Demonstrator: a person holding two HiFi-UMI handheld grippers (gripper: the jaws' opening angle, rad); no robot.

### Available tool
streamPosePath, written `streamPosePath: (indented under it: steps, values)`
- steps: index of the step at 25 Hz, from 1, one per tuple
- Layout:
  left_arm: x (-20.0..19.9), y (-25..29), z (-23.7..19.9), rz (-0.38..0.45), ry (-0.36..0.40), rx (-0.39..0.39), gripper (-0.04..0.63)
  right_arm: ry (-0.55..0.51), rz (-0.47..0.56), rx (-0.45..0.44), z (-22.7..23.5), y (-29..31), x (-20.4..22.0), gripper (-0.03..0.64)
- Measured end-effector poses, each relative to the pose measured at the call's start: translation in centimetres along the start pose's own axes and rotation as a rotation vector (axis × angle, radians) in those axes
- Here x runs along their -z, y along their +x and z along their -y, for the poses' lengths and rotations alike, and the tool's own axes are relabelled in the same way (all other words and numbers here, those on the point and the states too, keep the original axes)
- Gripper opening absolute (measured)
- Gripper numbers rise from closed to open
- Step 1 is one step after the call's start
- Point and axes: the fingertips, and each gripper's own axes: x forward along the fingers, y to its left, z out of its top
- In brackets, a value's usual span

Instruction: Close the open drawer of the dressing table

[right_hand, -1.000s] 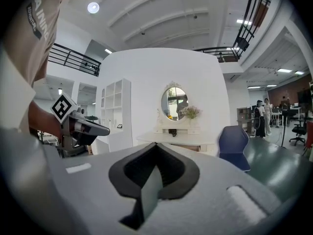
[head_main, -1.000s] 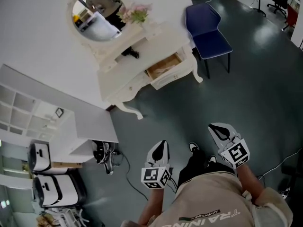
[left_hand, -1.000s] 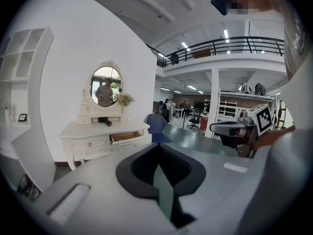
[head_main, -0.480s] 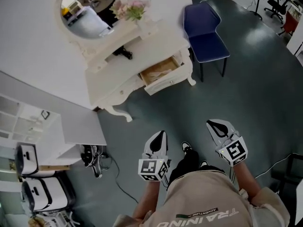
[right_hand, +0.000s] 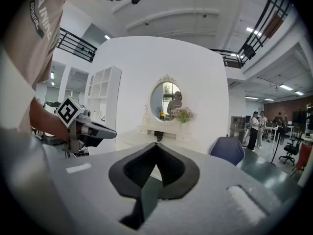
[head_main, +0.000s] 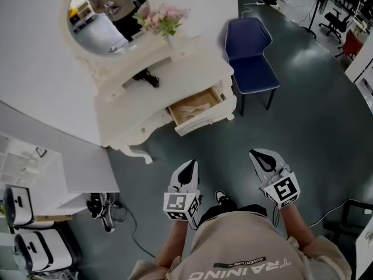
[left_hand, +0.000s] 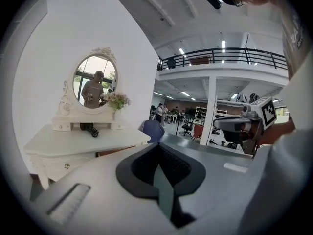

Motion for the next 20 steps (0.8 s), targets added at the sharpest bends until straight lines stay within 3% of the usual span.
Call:
streamPosePath:
  steps: [8, 20]
  values:
    - [-0.6, 1.9, -2.0, -0.004, -0.003, 0.026, 0.018, 0.006, -0.031, 0.012, 0.3, 2.7, 0.0, 0.003]
    - [0.6, 2.6, -4.3, -0.039, -0.067, -0.04, 0.018, 0.008, -0.08, -0.043, 1.5, 5.1, 0.2, 0.003]
